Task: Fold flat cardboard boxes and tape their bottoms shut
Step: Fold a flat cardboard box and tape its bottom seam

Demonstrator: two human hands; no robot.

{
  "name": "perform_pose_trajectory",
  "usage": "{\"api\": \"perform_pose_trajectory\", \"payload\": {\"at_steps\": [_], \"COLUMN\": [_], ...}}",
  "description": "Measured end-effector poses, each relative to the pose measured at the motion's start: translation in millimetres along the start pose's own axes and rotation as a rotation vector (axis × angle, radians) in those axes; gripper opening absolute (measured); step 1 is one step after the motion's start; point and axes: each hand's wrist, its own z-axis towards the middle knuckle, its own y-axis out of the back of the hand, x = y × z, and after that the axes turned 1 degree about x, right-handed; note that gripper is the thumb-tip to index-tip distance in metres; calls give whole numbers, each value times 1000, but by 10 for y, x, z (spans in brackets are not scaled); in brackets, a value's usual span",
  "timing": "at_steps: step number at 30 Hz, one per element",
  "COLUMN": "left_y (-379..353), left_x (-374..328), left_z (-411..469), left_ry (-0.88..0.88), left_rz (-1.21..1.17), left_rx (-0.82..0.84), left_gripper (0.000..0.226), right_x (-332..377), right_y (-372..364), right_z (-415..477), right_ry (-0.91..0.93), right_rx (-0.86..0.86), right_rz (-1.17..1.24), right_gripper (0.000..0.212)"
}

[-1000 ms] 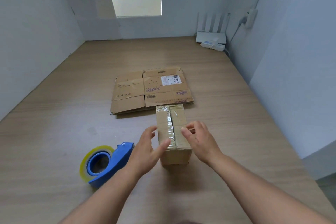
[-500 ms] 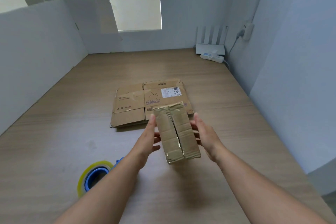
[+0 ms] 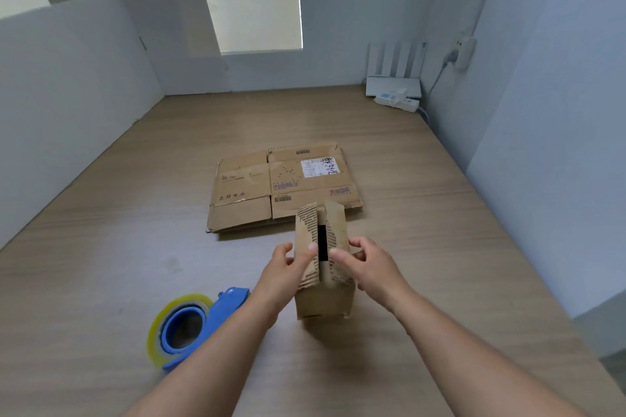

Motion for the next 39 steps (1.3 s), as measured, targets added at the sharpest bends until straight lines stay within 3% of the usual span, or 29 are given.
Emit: {"api": "perform_pose_trajectory", "payload": {"at_steps": [5,9,13,16,20,23,26,28,33,35,39], "left_y": [-61,-91,-68,-7,-11,40,177,243,341,297,185], "left_x": [23,35,43,12,-17,-20,-12,-4,-126,-164,-99], "left_z": [-8,-4,36,19,5,18,-5,-23,40,18,-10], "left_ry": [-48,-73,-111,-100,-97,-71,-157,-224,-140,-167,-276], "left_rz": [172,359,487,487,639,525,310,378,843,801,639], "left_rx": [-42,-27,-53,-66,-74,-143,-187,-176,-35,-17,-91], "left_gripper": [75,81,60,54,89,71,69,71,34,30,41], "right_x": [26,50,81,80,79,62,34,48,202,258,335], "right_y": [-55,-37,0,63,68,88,169,184,144,114,19], "right_z": [-42,-42,-30,-22,-3,0,22,59,235,299,372], "right_ry": [5,-39,26,62,14,9,-43,-51,23,19,43], "right_rx": [-39,-44,-44,-114,-84,-65,-108,-64,17,12,-42], "right_rz": [-157,-403,-351,-208,-41,-4,36,47,-348,-530,-785], "right_gripper": [70,62,19,38,31,25,53,69,72,74,86]}}
